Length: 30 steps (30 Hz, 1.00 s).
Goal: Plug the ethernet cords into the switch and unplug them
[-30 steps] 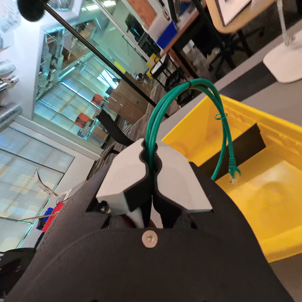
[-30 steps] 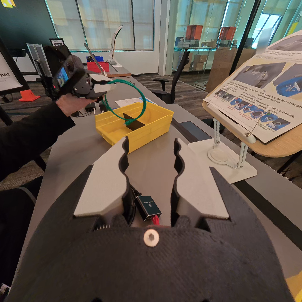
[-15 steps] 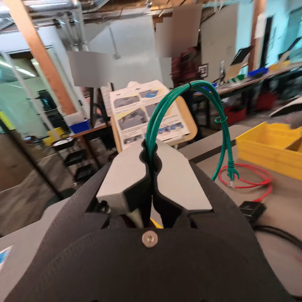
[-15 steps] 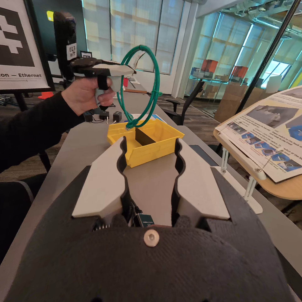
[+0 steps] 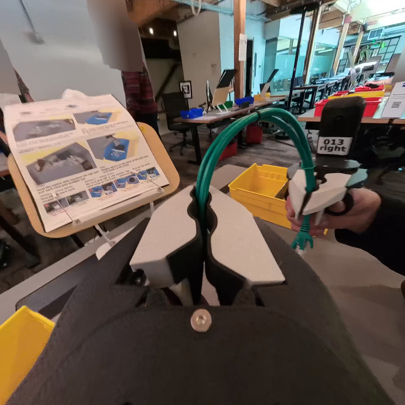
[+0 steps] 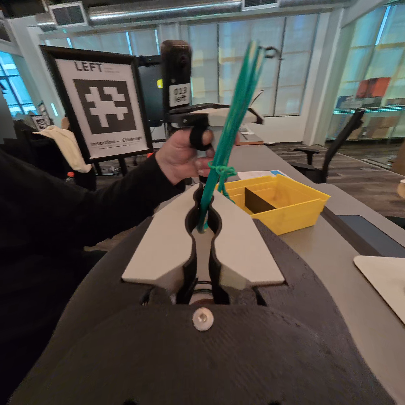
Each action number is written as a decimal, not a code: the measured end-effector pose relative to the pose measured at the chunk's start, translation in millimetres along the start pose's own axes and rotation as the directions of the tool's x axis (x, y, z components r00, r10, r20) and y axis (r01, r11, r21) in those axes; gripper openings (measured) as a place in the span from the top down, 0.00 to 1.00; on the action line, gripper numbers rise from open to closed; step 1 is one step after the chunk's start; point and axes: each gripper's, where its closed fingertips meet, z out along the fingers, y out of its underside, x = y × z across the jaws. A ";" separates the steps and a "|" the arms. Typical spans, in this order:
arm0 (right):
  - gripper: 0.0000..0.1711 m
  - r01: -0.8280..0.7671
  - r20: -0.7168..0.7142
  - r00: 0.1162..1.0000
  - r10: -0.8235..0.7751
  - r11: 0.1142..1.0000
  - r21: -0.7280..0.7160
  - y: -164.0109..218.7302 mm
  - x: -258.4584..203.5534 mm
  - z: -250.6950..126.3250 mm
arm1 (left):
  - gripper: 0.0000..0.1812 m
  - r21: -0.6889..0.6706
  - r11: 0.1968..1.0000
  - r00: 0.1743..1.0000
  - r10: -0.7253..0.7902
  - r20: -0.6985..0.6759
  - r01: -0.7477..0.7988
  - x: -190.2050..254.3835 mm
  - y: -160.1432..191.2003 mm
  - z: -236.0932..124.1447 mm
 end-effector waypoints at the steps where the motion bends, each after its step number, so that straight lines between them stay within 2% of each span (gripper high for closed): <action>1: 1.00 -0.002 0.016 1.000 0.002 1.000 0.000 0.2 -2.5 -0.4 | 0.99 -0.032 0.999 1.000 -0.012 -0.005 0.012 -1.1 4.7 6.4; 6: 1.00 -0.094 -0.034 0.995 0.097 0.992 0.087 -13.6 13.3 -11.6 | 0.98 -0.175 0.983 0.997 -0.063 -0.038 0.055 -12.8 33.7 42.1; 10: 1.00 -0.137 -0.069 0.987 0.148 0.981 0.136 -19.0 24.8 -21.4 | 0.85 -0.208 0.976 0.998 -0.064 -0.024 0.058 -14.1 46.8 58.4; 15: 1.00 -0.168 -0.124 0.975 0.183 0.978 0.128 -13.2 37.7 -27.9 | 0.74 -0.211 0.977 0.999 -0.018 0.034 0.025 -13.3 53.7 56.4; 18: 1.00 -0.190 -0.131 0.970 0.207 0.973 0.135 -11.7 41.9 -30.4 | 0.72 -0.240 0.971 0.996 0.040 0.075 -0.021 -12.4 58.4 47.7; 25: 1.00 -0.239 -0.140 0.952 0.272 0.947 0.217 -15.7 52.3 -34.9 | 0.78 -0.204 0.961 0.982 0.188 -0.006 -0.185 55.7 55.0 30.2; 28: 1.00 -0.274 -0.125 0.940 0.316 0.922 0.273 -17.8 56.3 -36.1 | 0.77 -0.142 0.971 0.978 0.180 -0.101 -0.193 97.3 56.8 37.1; 30: 1.00 -0.293 -0.108 0.934 0.340 0.904 0.311 -20.1 57.1 -36.1 | 0.76 -0.137 0.969 0.974 0.191 -0.118 -0.207 114.1 63.2 46.8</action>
